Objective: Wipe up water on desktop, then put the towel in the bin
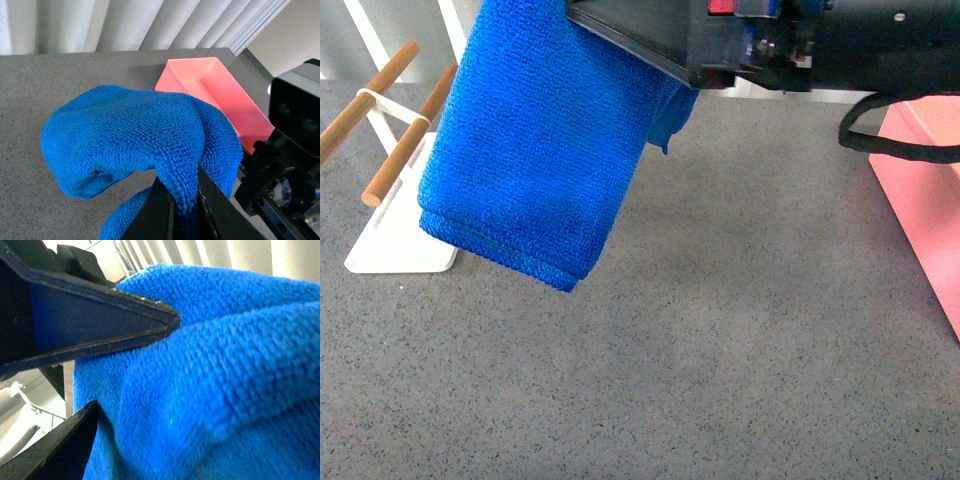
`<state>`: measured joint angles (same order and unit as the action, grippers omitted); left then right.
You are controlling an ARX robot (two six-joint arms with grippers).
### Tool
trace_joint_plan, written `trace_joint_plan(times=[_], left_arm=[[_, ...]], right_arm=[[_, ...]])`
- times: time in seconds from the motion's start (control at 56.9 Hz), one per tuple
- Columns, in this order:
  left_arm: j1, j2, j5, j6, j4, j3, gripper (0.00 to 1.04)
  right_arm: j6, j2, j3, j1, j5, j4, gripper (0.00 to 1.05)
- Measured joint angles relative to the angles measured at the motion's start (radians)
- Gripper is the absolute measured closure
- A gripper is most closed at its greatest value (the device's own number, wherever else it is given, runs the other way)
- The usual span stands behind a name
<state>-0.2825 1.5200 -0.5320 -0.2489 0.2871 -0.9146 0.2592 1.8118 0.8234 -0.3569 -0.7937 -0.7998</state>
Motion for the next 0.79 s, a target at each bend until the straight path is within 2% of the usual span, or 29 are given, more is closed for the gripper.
trace_joint_plan(times=[0.123,0.299,0.475,0.721,0.792], left_arm=[[0.000,0.000,0.002,0.000,0.000,0.000,1.00],[0.001,0.000,0.006,0.000,0.000,0.000,1.00],[0.001,0.000,0.006,0.000,0.000,0.000,1.00],[0.001,0.000,0.004,-0.001,0.000,0.000,0.65],[0.001,0.000,0.002,-0.001,0.000,0.000,0.55]], right_arm=[[0.021,0.023,0.035,-0.020,0.021,0.038,0.08],[0.062,0.034,0.049,-0.037,0.039,0.027,0.39],[0.083,0.034,0.049,-0.038,0.043,0.013,0.64],[0.085,0.034,0.049,-0.034,0.041,0.013,0.97],[0.085,0.034,0.049,-0.031,0.041,0.018,1.00]])
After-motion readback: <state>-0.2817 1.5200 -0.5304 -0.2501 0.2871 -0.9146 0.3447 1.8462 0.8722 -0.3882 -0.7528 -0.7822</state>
